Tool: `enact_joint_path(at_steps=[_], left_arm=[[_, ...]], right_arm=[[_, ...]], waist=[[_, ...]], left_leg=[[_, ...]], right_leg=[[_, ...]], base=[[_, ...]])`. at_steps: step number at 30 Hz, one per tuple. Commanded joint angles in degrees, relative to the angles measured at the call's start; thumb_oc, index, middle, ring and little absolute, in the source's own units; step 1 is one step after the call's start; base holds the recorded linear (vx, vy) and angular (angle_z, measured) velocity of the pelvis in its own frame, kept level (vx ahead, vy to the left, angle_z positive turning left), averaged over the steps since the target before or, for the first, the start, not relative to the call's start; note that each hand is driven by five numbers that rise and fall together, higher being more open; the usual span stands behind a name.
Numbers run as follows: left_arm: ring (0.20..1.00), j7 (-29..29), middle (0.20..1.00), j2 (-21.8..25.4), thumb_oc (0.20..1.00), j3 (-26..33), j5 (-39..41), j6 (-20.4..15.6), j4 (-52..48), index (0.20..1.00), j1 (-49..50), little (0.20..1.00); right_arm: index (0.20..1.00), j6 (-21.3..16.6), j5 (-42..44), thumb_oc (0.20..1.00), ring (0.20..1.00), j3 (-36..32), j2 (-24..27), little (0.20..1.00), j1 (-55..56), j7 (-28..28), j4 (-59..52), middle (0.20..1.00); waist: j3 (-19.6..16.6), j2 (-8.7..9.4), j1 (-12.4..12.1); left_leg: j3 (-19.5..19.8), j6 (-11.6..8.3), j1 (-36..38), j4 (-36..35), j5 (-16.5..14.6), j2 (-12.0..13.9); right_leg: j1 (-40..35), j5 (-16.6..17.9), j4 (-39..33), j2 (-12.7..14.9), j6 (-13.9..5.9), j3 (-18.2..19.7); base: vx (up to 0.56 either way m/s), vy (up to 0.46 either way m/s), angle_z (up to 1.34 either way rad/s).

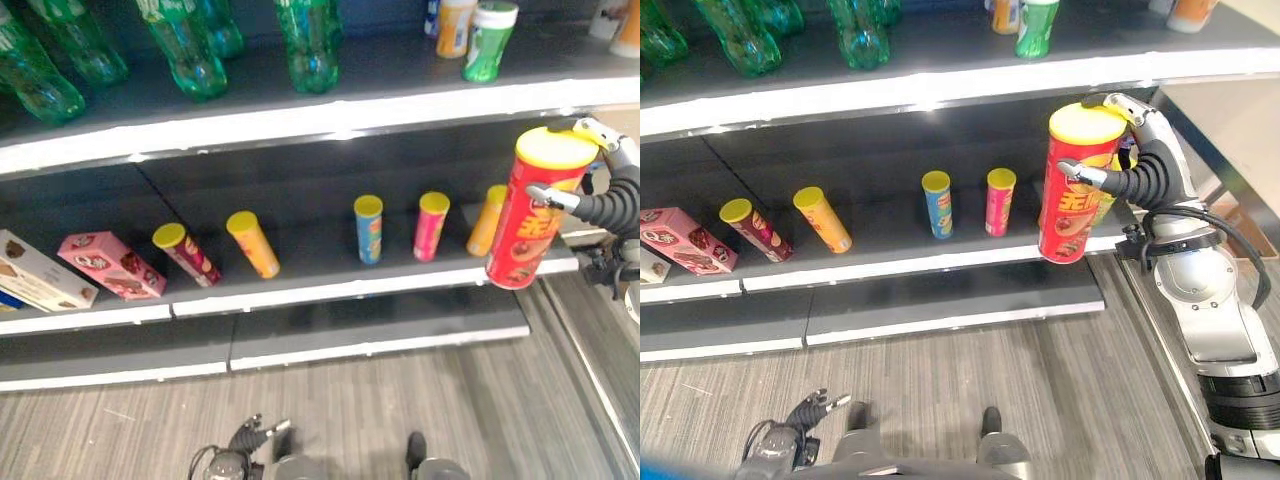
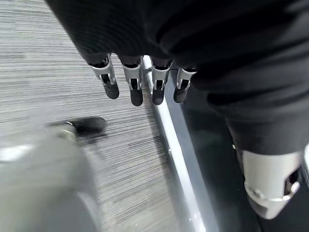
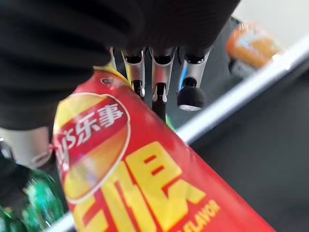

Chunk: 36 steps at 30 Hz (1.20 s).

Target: Put the goods on the table back onto the shelves and tidy them up.

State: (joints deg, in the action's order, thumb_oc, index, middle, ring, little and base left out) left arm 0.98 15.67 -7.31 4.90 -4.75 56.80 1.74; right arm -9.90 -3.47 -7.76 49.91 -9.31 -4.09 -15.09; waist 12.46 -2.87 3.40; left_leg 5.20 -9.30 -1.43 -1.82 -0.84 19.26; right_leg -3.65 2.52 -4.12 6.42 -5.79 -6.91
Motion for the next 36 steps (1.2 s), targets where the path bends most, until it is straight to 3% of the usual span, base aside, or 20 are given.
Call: enact_joint_path(at_steps=[1,5,9,15,21,30,36], left_arm=[[1.000,0.7,1.000,4.1,1.000,0.6,-1.7,-1.2,0.0,1.000,1.8,1.000],[1.000,1.5,1.000,5.0,1.000,1.2,-2.1,-1.3,0.0,1.000,1.9,1.000],[1.000,2.2,1.000,5.7,1.000,2.5,-1.6,-1.3,0.5,1.000,2.4,1.000],[1.000,3.2,1.000,5.4,1.000,3.2,-0.8,-1.2,1.7,1.000,2.1,1.000],[1.000,3.7,1.000,4.3,1.000,2.2,-0.5,-1.1,1.5,1.000,2.1,1.000],[1.000,4.4,1.000,4.5,1.000,-1.9,0.6,-1.4,-1.7,1.000,0.2,1.000],[1.000,4.9,1.000,5.3,1.000,-4.0,2.3,-1.9,-5.8,1.000,-0.6,1.000]], right_arm=[[0.200,-2.1,1.8,0.200,0.200,-1.1,1.5,0.200,-1.7,-0.6,-4.8,0.200],[0.200,-1.4,1.2,0.200,0.200,1.5,-1.3,0.200,-3.8,0.0,-5.0,0.200],[0.200,-1.1,0.9,0.200,0.200,4.4,-3.4,0.200,-6.5,-0.1,-4.5,0.200],[0.200,-0.8,-1.3,0.200,0.200,7.0,-5.4,0.200,-8.2,-0.4,-4.0,0.200],[0.200,-0.3,-3.0,0.200,0.200,10.7,-6.7,0.200,-10.1,-0.5,-2.2,0.200],[0.200,0.4,-7.4,0.200,0.200,19.4,-9.6,0.200,-20.5,-3.9,3.0,0.200],[0.200,1.6,-13.7,0.200,0.200,20.1,-9.6,0.200,-25.5,-9.4,5.7,0.200]], waist=[[-4.4,1.22,-1.2],[-3.6,2.08,-1.8],[-2.9,3.22,-2.9],[-1.2,4.45,-4.4],[-0.6,4.83,-5.6],[5.5,2.48,-7.5],[8.4,0.56,-8.9]], left_leg=[[-0.8,-2.45,-0.8,2.0,2.2,-3.0],[-3.1,-0.37,-0.8,4.1,-2.2,-7.1],[-4.7,1.07,-2.2,5.8,-3.7,-9.7],[-3.4,1.34,-6.2,8.2,-3.6,-11.3],[-2.1,0.71,-7.4,5.6,-1.3,-10.5],[0.8,0.20,-10.9,4.6,1.2,-9.8],[2.3,0.08,-15.0,5.4,2.1,-10.6]], right_leg=[[-0.4,-6.9,2.9,5.3,-4.73,0.2],[2.4,-3.6,3.8,10.1,-6.66,1.4],[4.5,-1.9,4.2,12.9,-7.69,2.0],[5.7,-1.1,4.0,14.1,-7.72,1.9],[5.9,-1.3,3.8,13.5,-7.50,0.0],[9.4,-3.0,8.0,12.9,-6.74,-1.8],[12.3,-3.2,9.0,13.2,-6.40,-2.1]], base=[[0.05,0.362,-0.12],[-0.03,0.289,0.09],[-0.05,0.182,-0.24],[-0.04,0.029,0.07],[-0.01,-0.058,0.19],[-0.06,-0.035,0.16],[-0.03,-0.025,0.10]])
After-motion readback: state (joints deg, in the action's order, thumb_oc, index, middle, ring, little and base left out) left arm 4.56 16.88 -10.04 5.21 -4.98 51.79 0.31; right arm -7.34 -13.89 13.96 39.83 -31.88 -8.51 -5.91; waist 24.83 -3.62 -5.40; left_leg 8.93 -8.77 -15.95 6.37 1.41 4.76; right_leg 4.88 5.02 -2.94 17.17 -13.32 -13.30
